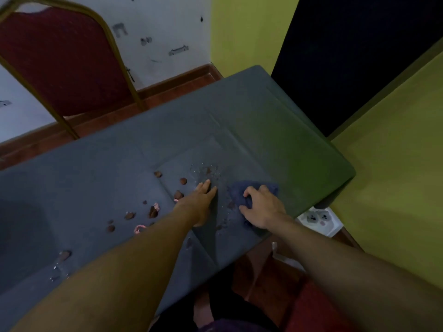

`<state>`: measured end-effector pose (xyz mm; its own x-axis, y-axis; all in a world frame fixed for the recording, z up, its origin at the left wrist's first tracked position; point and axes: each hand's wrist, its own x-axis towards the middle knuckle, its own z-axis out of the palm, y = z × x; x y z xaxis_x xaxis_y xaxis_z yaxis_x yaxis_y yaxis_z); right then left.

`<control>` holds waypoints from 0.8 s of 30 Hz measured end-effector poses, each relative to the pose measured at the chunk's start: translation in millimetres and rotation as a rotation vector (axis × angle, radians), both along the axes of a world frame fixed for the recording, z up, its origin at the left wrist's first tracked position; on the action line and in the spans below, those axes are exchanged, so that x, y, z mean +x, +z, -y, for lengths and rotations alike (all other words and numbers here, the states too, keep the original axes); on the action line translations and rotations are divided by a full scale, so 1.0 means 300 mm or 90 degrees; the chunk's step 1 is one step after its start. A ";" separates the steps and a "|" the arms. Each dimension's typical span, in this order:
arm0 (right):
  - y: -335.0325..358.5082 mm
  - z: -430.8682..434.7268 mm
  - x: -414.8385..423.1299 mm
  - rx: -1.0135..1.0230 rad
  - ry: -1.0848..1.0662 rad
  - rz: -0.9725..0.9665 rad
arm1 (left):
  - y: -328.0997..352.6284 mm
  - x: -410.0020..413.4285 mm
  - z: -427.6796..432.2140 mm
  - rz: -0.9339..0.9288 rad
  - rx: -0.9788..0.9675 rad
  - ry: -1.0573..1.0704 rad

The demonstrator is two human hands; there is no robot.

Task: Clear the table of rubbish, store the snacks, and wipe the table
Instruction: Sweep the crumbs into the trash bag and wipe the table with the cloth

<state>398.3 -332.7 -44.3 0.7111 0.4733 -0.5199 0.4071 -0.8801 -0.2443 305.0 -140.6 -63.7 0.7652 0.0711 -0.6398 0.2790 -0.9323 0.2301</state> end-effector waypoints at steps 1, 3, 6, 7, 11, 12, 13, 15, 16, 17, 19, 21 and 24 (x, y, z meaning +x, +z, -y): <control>0.007 -0.007 0.002 0.002 0.003 0.021 | 0.007 -0.003 -0.004 -0.005 0.006 0.001; 0.020 -0.024 0.006 0.029 0.012 0.057 | 0.023 -0.008 -0.012 -0.005 0.015 0.013; 0.046 -0.067 0.021 0.079 0.035 0.068 | 0.067 -0.018 -0.025 0.024 0.002 0.047; 0.059 -0.089 0.024 0.089 0.049 0.068 | 0.091 -0.026 -0.031 0.037 -0.006 0.065; 0.118 -0.181 0.026 0.115 0.103 0.093 | 0.183 -0.074 -0.073 0.078 -0.004 0.131; 0.134 -0.203 0.022 0.125 0.114 0.098 | 0.203 -0.088 -0.090 0.089 0.007 0.141; 0.150 -0.226 0.018 0.135 0.125 0.103 | 0.224 -0.105 -0.107 0.102 0.019 0.150; 0.181 -0.268 0.006 0.147 0.147 0.106 | 0.259 -0.141 -0.147 0.127 0.041 0.168; 0.196 -0.289 -0.003 0.146 0.160 0.106 | 0.277 -0.162 -0.169 0.136 0.051 0.178; 0.211 -0.311 -0.013 0.143 0.173 0.106 | 0.293 -0.186 -0.190 0.142 0.063 0.185; 0.243 -0.361 -0.040 0.141 0.196 0.113 | 0.328 -0.239 -0.232 0.149 0.084 0.201; 0.274 -0.417 -0.087 0.145 0.218 0.121 | 0.363 -0.304 -0.273 0.157 0.106 0.223; 0.311 -0.496 -0.180 0.151 0.257 0.129 | 0.407 -0.419 -0.329 0.169 0.129 0.255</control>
<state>344.2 -183.9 49.0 0.5228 0.8195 -0.2348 0.7631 -0.5727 -0.2996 179.3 -41.8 58.4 0.7864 0.4942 -0.3706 0.5801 -0.7971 0.1680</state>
